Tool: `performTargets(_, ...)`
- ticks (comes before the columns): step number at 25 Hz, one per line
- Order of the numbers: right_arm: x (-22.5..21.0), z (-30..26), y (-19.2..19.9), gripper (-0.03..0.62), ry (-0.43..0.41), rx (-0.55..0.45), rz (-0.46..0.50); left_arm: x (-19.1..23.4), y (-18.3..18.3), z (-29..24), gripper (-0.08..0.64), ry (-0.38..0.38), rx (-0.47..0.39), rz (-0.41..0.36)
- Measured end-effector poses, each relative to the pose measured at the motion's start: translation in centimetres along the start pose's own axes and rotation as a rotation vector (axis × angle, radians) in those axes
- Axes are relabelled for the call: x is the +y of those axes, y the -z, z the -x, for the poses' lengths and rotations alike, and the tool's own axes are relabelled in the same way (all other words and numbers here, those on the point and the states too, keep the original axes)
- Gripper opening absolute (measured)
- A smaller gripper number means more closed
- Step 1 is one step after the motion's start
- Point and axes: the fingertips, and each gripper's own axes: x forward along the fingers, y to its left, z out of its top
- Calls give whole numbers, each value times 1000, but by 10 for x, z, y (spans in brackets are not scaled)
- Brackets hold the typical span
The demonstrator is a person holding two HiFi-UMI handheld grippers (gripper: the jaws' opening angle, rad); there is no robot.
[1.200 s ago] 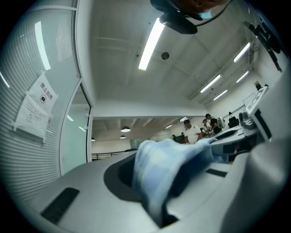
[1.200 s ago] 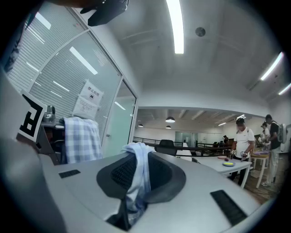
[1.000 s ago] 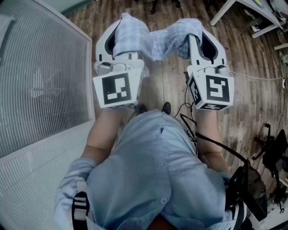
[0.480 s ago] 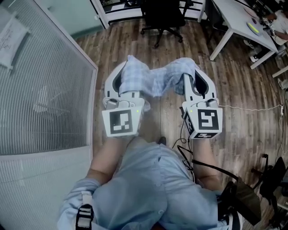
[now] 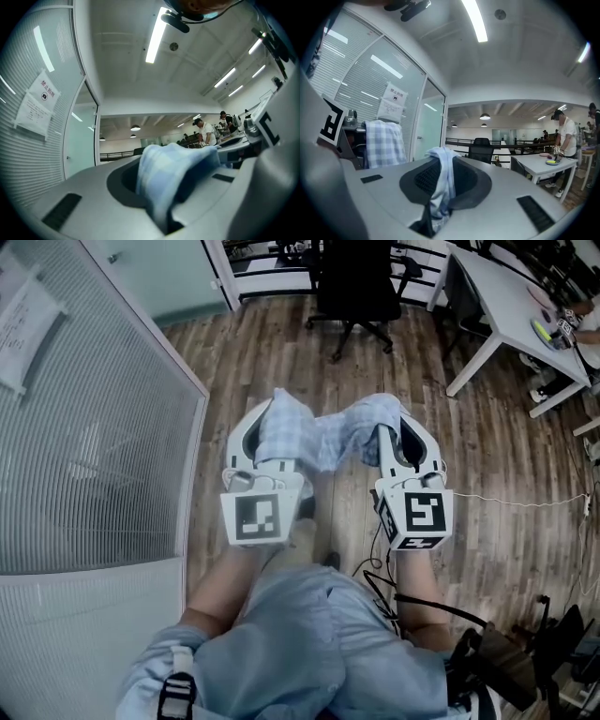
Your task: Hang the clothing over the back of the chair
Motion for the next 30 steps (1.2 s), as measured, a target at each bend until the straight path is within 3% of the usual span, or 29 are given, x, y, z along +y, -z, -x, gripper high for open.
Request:
performTargets(10,-14,-145,-16,52,-30,3,31,83,16,-119,29,-37,-35,40)
performTargets(20,-14,-267,-41,52,-35,-46,58,167,23,-206,29,-67,-62,17)
performTargets(23,-19,-288,-45,52,-38,-49,68,173,20,-230,28,-51,-100,-23)
performTargets(30,-44,-326,-33,52,-28,-18,56,167,36,-277,28,-24,-55,-32)
